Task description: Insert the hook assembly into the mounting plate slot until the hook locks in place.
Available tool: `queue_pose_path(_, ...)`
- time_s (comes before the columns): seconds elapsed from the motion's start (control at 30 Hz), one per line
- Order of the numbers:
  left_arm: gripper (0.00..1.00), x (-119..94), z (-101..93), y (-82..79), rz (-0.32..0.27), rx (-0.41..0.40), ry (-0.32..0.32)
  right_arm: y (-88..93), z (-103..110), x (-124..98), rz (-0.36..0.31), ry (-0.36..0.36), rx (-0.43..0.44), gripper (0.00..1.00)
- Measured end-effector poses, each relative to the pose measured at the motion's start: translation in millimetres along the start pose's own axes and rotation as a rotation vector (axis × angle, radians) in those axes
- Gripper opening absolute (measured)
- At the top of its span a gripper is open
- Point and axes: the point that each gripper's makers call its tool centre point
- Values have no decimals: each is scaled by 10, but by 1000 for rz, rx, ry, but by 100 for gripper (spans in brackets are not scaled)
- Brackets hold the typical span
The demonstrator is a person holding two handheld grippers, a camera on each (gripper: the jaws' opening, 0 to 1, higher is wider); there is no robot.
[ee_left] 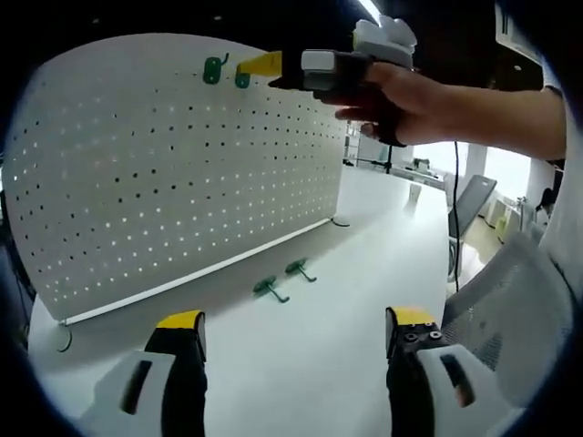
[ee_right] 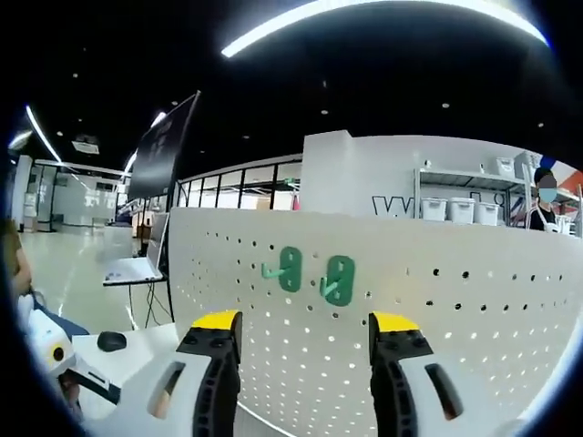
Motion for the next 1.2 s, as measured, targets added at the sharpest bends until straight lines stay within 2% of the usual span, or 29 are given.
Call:
queue_pose_path(0.27,83,-1,-10,12,1,-3,3,207,73,-274,26,-27,-2,56)
queue_pose_path(0.8,83,-14,-1,-26,-7,-8,4,649,115,-742,91,-27,46,57)
queue_pose_path(1.2,83,-9,5,-28,-8,-11,5,940,226,-1001,148,-47,82,59)
Point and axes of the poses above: the point that each gripper's makers call its tool centre point, and the gripper's own axes: x roughly forward along the fingers, z roughly to its left, y roughly out of its underside, and after that the axes turned 9 degrees about -y, right-handed
